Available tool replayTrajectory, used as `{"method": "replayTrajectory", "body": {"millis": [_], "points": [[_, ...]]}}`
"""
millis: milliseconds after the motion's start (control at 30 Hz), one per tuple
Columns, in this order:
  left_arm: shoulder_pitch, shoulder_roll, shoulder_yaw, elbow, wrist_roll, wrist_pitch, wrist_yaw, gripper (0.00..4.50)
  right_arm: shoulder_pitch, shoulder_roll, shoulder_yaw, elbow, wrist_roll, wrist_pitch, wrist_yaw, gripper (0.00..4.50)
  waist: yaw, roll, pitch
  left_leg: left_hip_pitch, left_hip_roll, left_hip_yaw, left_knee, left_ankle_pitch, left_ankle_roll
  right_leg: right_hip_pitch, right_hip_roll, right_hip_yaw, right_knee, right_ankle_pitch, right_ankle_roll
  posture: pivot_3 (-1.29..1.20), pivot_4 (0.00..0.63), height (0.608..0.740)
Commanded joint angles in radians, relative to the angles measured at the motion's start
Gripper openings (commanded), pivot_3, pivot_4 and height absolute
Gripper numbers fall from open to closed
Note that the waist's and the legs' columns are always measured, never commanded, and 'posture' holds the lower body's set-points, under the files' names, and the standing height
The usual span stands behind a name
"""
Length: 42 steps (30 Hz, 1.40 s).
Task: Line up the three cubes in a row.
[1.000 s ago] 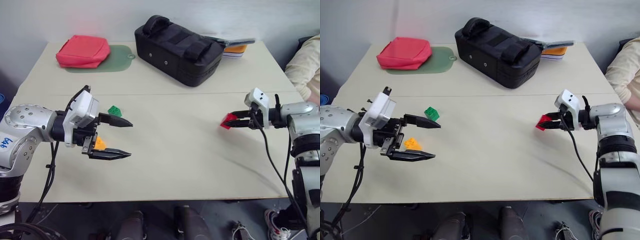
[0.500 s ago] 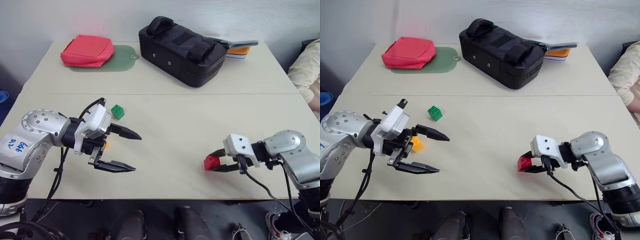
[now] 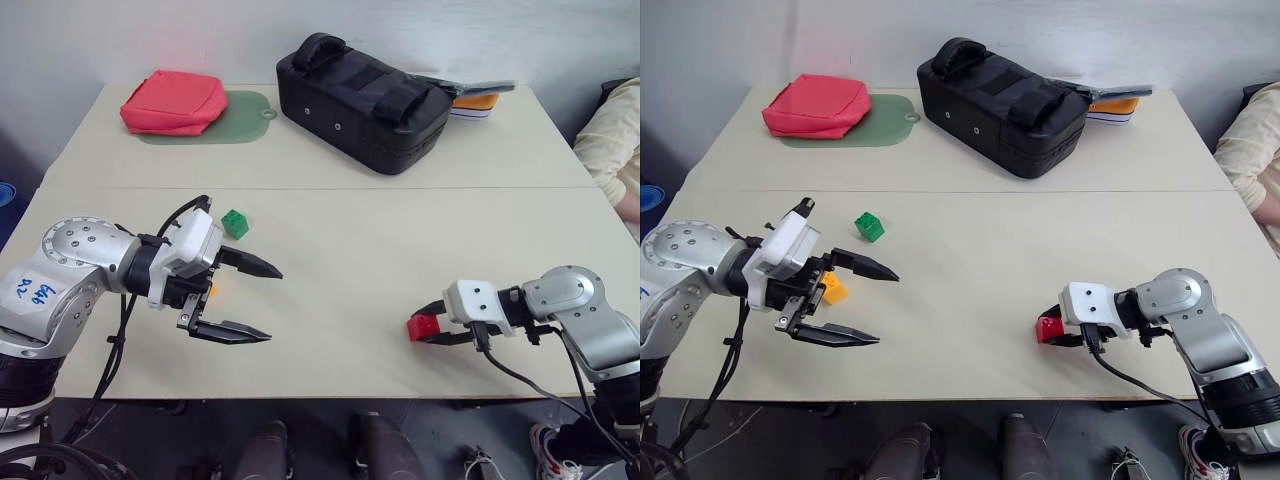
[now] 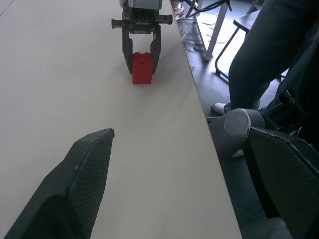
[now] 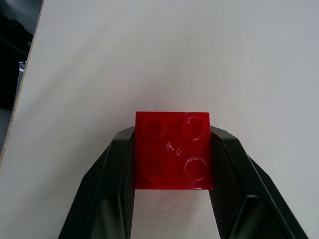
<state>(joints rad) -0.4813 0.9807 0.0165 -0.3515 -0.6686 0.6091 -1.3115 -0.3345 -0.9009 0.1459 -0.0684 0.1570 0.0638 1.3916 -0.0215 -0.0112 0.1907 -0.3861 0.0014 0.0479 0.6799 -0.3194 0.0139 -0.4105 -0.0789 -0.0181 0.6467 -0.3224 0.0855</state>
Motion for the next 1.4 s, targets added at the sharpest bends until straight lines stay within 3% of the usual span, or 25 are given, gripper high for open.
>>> {"method": "replayTrajectory", "body": {"millis": [33,133,400,467,633,767,867,1133,1267,1400], "points": [[-0.015,-0.004,0.005,-0.018,0.004,-0.017,-0.002,4.5,-0.005,0.009,0.008,0.015,0.003,-0.012,-0.002,1.48,-0.001,0.0,0.0,0.0,0.0,0.0,0.0,0.0,0.0,0.0,0.0,0.0,0.0,0.0,0.0,0.0,0.15,0.74],[-0.02,-0.009,0.001,-0.015,0.007,-0.018,-0.002,4.5,-0.011,0.013,0.011,0.03,0.009,-0.009,-0.001,1.48,-0.003,-0.001,0.0,0.0,0.0,0.0,0.0,0.0,0.0,0.0,0.0,0.0,0.0,0.0,0.0,0.0,0.15,0.74],[-0.01,-0.028,0.005,0.007,0.019,-0.016,0.021,4.5,0.004,-0.004,-0.038,0.001,0.071,0.037,0.002,4.11,-0.002,-0.001,0.0,0.0,0.0,0.0,0.0,0.0,0.0,0.0,0.0,0.0,0.001,0.0,0.0,0.0,0.15,0.74],[0.005,-0.029,0.015,0.01,0.018,-0.015,0.034,4.5,0.017,-0.018,-0.071,-0.017,0.101,0.052,0.003,4.48,-0.002,-0.001,0.0,0.0,0.0,0.0,0.0,0.0,0.0,0.0,0.0,0.0,0.001,0.0,0.0,0.0,0.15,0.74],[0.154,0.0,0.14,-0.002,0.008,0.001,0.098,4.5,0.088,-0.097,-0.24,-0.076,0.24,0.127,0.031,4.48,-0.001,-0.001,0.0,0.0,0.0,0.0,0.0,-0.001,0.001,0.0,0.0,0.0,0.0,0.0,0.0,0.0,0.15,0.74],[0.348,-0.004,0.336,-0.024,0.004,0.036,0.184,4.5,0.105,-0.151,-0.366,-0.075,0.353,0.245,0.034,4.48,-0.007,-0.001,0.0,0.0,0.002,-0.001,0.0,-0.001,0.001,0.001,0.0,0.0,-0.001,0.0,0.0,0.0,0.15,0.74],[0.541,-0.047,0.517,-0.056,0.012,0.066,0.252,4.5,0.102,-0.187,-0.433,-0.039,0.399,0.293,0.051,4.48,-0.007,0.0,0.0,0.002,0.002,-0.001,-0.003,-0.001,0.0,0.001,-0.001,0.001,-0.002,0.0,-0.001,0.0,0.15,0.74],[0.903,-0.245,0.774,-0.016,0.116,-0.067,0.369,4.5,0.001,-0.194,-0.434,0.056,0.414,0.331,0.035,4.48,-0.005,-0.001,-0.001,0.003,0.001,-0.001,-0.005,-0.003,0.001,0.001,-0.003,0.0,-0.004,-0.001,-0.001,0.0,0.15,0.74],[0.939,-0.246,0.791,0.004,0.133,-0.114,0.363,4.5,-0.038,-0.181,-0.4,0.082,0.398,0.32,0.038,4.48,0.001,-0.002,-0.001,0.003,0.001,-0.001,-0.008,-0.004,0.002,0.001,-0.004,-0.001,-0.005,-0.001,-0.002,0.0,0.15,0.74],[0.865,-0.18,0.755,0.013,0.126,-0.108,0.365,4.5,-0.063,-0.166,-0.374,0.077,0.394,0.318,0.032,4.48,0.007,-0.002,-0.001,0.004,0.0,-0.002,-0.01,-0.004,0.003,0.001,-0.005,-0.001,-0.004,-0.001,-0.003,0.0,0.15,0.74]]}}
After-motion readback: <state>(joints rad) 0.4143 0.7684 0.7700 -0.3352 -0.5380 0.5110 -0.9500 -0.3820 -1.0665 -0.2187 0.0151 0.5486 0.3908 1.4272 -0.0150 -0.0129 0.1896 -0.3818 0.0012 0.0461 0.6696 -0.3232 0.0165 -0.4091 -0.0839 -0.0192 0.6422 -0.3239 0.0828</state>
